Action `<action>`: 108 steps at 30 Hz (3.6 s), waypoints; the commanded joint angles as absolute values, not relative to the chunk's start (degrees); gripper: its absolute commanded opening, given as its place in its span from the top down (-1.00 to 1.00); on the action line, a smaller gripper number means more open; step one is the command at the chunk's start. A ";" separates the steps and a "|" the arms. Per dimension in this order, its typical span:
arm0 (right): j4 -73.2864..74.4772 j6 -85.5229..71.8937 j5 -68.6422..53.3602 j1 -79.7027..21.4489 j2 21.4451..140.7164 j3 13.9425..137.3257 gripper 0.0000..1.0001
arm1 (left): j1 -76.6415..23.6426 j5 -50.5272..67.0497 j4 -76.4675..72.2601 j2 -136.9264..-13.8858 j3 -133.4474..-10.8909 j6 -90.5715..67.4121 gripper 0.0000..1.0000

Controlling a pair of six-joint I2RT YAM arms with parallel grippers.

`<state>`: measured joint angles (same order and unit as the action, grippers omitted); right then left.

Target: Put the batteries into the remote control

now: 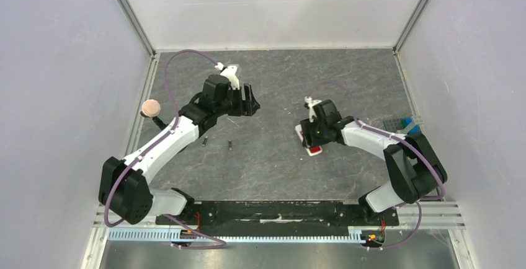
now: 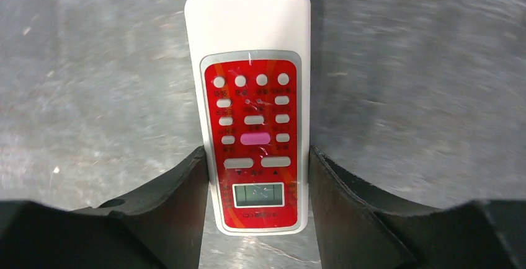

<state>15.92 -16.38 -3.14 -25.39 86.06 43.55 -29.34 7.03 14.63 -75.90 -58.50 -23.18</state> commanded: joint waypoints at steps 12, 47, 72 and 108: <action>16.17 0.95 0.77 -38.55 89.85 46.69 -0.36 | -29.45 7.74 4.52 -67.67 -47.11 -12.76 -0.54; 5.68 -26.83 12.96 -40.94 74.98 26.63 0.56 | -38.11 31.80 -13.16 -98.71 -57.66 11.75 -0.50; 8.13 -35.02 6.12 -22.20 72.91 28.12 -0.03 | -47.56 9.97 6.99 -111.28 -70.82 -0.31 -0.61; -1.31 -32.66 -20.57 -18.90 56.00 31.09 -0.39 | -39.01 26.01 0.37 -101.01 -80.29 -31.82 0.89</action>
